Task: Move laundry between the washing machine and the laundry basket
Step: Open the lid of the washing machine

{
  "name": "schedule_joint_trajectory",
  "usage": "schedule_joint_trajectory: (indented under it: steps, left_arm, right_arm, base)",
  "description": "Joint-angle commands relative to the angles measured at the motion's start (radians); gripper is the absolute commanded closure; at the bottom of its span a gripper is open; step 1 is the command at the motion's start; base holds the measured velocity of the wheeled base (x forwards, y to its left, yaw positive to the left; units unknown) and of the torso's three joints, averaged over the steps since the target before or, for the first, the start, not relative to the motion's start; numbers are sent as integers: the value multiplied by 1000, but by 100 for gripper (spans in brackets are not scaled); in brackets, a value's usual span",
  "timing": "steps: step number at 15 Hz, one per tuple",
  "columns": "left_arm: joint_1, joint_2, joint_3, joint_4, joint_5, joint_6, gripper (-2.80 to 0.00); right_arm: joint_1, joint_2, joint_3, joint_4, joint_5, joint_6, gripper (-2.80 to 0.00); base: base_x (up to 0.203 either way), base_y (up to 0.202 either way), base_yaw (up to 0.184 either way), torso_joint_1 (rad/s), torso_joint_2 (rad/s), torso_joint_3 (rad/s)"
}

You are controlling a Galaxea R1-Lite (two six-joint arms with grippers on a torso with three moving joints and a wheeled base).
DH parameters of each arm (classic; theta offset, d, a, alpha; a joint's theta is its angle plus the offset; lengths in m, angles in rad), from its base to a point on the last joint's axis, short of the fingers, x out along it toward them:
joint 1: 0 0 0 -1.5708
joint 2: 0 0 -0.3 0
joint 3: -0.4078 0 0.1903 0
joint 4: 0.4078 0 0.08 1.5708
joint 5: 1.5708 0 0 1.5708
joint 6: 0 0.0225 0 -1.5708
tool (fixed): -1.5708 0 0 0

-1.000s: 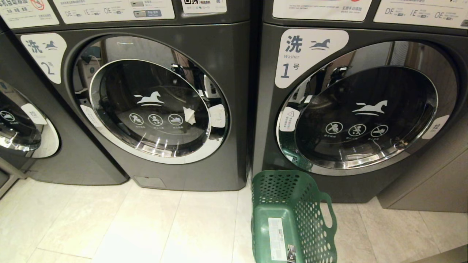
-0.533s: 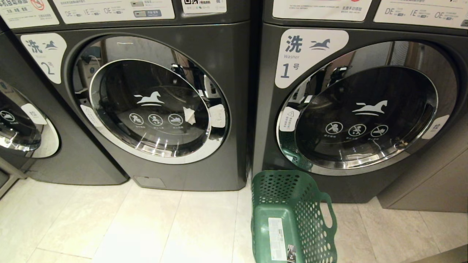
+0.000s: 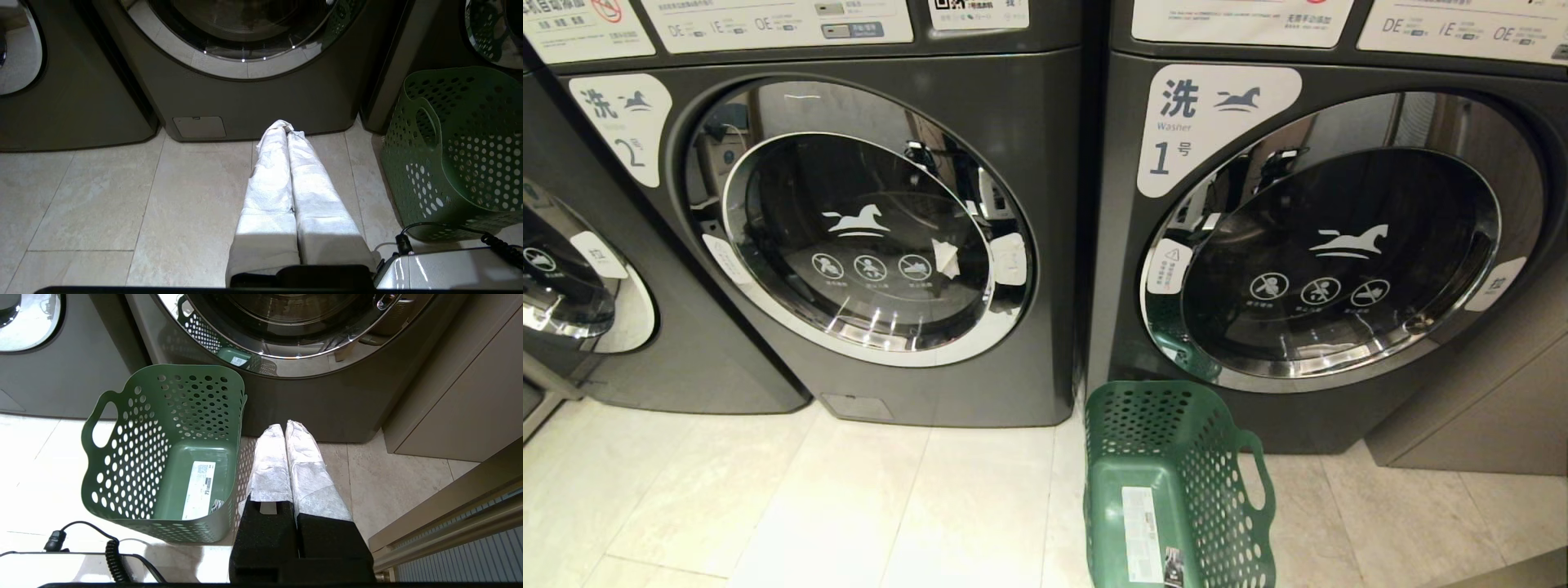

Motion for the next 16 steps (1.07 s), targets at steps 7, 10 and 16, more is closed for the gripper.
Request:
schedule_joint_trajectory:
  steps: [7, 10, 16]
  left_arm:
    - [-6, 275, -448, 150, -163, -6, 0]
    - [-27, 504, -553, 136, -256, -85, 0]
    - [-36, 1049, -529, -238, -387, -201, -280]
  right_arm:
    - [0, 2, 0, 0, -1, -3, 0]
    - [0, 2, 0, -2, 2, -7, 0]
    - [0, 2, 0, 2, 4, -27, 0]
  base:
    - [0, 0, 0, 0, 0, 0]
    - [0, 0, 0, 0, 0, 0]
    - [0, 0, 0, 0, 0, 0]
